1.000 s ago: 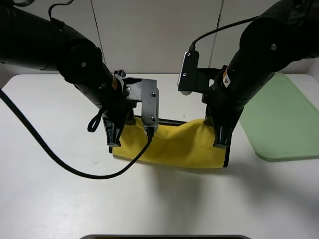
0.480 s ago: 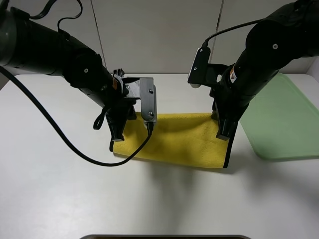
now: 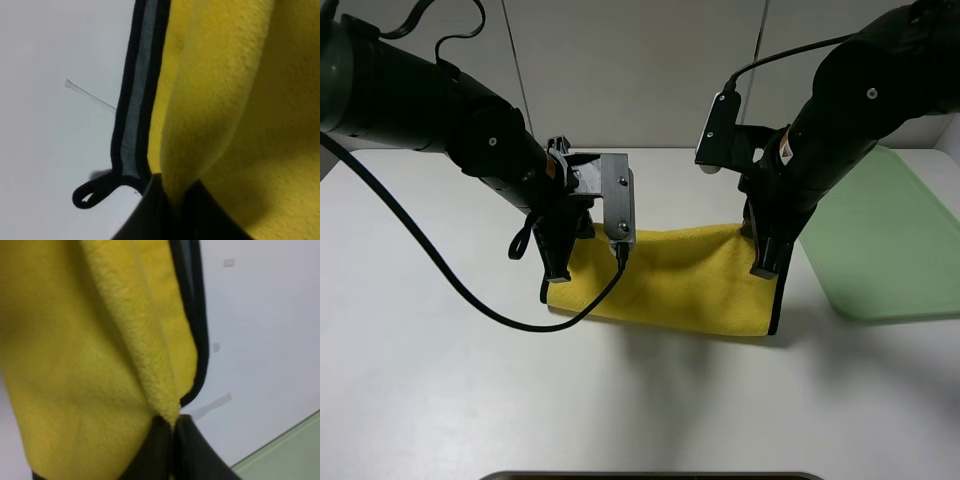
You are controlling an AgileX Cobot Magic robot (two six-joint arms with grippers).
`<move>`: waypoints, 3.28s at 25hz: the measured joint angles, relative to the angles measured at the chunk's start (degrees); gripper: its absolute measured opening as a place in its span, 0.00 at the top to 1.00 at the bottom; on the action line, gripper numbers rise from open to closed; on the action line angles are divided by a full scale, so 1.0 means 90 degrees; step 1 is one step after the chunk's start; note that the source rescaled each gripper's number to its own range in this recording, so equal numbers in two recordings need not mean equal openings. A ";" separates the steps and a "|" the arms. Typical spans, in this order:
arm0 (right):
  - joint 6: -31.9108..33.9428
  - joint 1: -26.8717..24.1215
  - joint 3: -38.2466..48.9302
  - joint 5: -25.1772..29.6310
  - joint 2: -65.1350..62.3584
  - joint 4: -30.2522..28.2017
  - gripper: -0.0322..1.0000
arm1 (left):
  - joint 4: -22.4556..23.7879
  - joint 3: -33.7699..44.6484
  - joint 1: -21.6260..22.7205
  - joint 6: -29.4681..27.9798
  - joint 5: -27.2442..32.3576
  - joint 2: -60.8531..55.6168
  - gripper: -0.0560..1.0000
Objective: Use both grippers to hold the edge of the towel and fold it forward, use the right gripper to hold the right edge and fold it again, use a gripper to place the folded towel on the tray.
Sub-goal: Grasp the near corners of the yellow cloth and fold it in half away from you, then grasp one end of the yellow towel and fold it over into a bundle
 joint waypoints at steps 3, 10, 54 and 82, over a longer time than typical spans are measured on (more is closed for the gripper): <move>0.0080 0.0000 0.0000 -0.0066 0.0000 -0.0027 0.44 | 0.0000 0.0000 0.0000 0.0000 0.0112 0.0000 0.65; 0.0804 0.0000 0.0000 -0.0221 0.0000 -0.0375 0.02 | -0.0277 0.0000 0.0000 -0.0136 0.0036 0.0000 0.04; 0.3003 0.0000 0.0000 0.1206 -0.1206 -0.0137 0.00 | -0.0305 0.0005 0.0000 -0.4069 0.3452 -0.4675 0.00; 0.3015 0.0000 0.0000 0.1278 -0.1206 0.0238 0.00 | 0.0048 0.2502 0.0000 -0.6446 0.4950 -1.0504 0.00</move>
